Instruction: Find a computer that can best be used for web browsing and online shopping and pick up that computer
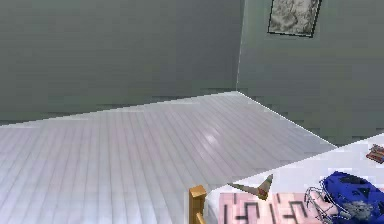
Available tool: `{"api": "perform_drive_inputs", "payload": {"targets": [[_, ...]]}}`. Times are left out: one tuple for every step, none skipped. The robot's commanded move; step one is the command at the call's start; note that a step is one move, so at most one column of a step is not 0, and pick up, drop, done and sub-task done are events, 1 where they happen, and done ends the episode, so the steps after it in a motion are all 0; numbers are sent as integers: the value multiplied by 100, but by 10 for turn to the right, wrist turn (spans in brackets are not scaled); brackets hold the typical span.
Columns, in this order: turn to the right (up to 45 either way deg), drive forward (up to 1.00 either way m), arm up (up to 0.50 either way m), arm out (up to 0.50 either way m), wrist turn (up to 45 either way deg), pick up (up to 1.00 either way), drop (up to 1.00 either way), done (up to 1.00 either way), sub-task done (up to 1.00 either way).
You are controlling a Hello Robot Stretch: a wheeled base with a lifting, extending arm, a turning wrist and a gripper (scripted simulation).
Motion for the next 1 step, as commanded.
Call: {"api": "perform_drive_inputs", "payload": {"targets": [[-180, 0, 0, 0, 0, 0, 0, 0, 0]]}}
